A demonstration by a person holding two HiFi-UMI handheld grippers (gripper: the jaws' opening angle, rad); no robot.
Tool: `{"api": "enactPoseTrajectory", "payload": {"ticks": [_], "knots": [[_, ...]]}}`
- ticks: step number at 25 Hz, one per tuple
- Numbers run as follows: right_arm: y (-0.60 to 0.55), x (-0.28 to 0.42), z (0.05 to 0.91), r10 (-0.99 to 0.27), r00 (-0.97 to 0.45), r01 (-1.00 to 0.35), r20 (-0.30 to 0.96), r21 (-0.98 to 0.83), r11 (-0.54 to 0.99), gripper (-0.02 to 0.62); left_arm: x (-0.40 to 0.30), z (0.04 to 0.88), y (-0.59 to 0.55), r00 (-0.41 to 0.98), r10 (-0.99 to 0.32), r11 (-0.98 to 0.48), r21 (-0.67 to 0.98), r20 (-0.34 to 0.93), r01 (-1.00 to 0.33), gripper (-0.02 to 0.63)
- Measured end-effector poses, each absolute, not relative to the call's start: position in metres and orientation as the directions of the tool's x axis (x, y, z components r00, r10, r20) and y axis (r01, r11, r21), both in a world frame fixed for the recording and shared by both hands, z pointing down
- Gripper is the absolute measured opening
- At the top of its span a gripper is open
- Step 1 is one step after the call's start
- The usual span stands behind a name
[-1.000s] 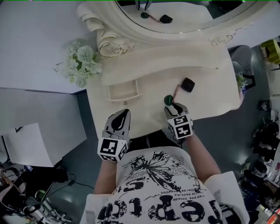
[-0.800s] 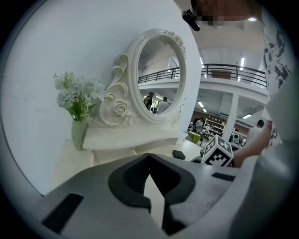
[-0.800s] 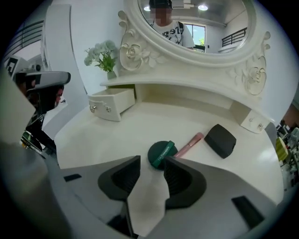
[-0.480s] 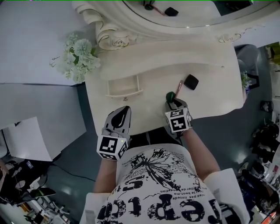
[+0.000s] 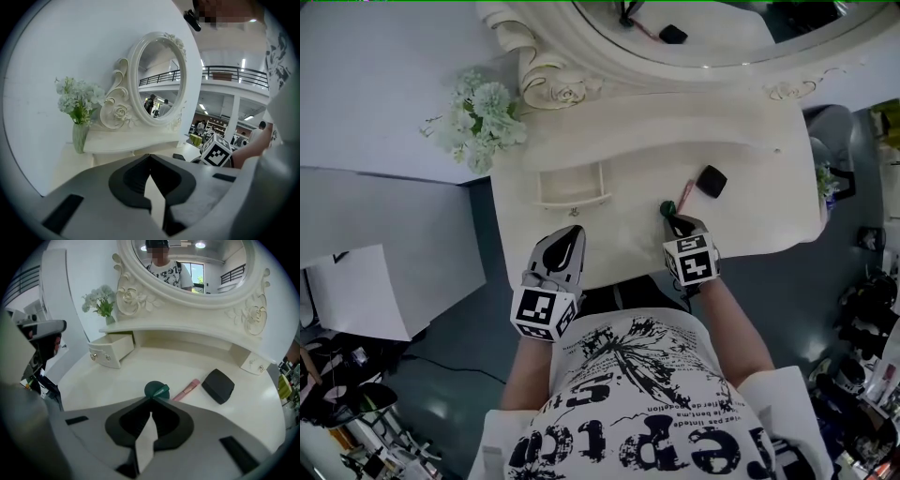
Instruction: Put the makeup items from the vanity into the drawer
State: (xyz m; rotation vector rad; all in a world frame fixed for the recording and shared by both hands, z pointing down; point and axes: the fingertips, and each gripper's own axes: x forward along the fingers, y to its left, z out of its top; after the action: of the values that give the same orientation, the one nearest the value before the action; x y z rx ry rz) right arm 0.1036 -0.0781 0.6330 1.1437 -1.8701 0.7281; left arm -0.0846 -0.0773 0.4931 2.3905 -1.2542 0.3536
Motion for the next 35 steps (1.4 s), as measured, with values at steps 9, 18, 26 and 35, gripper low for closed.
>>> {"api": "enactPoseTrajectory", "payload": {"ticks": [9, 18, 26, 35], "knots": [[-0.108, 0.040, 0.564, -0.529, -0.409, -0.862, 0.743, -0.125, 0.491, 0.031, -0.105, 0.470, -0.078, 0.543, -0.757, -0.500, 0.211, 0.363, -0.840, 0.019], [-0.143, -0.048, 0.545, -0.486, -0.496, -0.737, 0.719, -0.053, 0.674, 0.031, -0.160, 0.451, -0.078, 0.451, -0.830, -0.415, 0.178, 0.327, -0.892, 0.020], [-0.152, -0.095, 0.561, -0.426, -0.508, -0.673, 0.749, -0.037, 0.739, 0.061, -0.202, 0.451, -0.068, 0.364, -0.875, -0.323, 0.177, 0.319, -0.930, 0.019], [-0.150, -0.096, 0.560, -0.426, -0.513, -0.673, 0.745, -0.041, 0.738, 0.181, -0.204, 0.448, -0.065, 0.355, -0.883, -0.311, 0.183, 0.306, -0.932, 0.018]]}}
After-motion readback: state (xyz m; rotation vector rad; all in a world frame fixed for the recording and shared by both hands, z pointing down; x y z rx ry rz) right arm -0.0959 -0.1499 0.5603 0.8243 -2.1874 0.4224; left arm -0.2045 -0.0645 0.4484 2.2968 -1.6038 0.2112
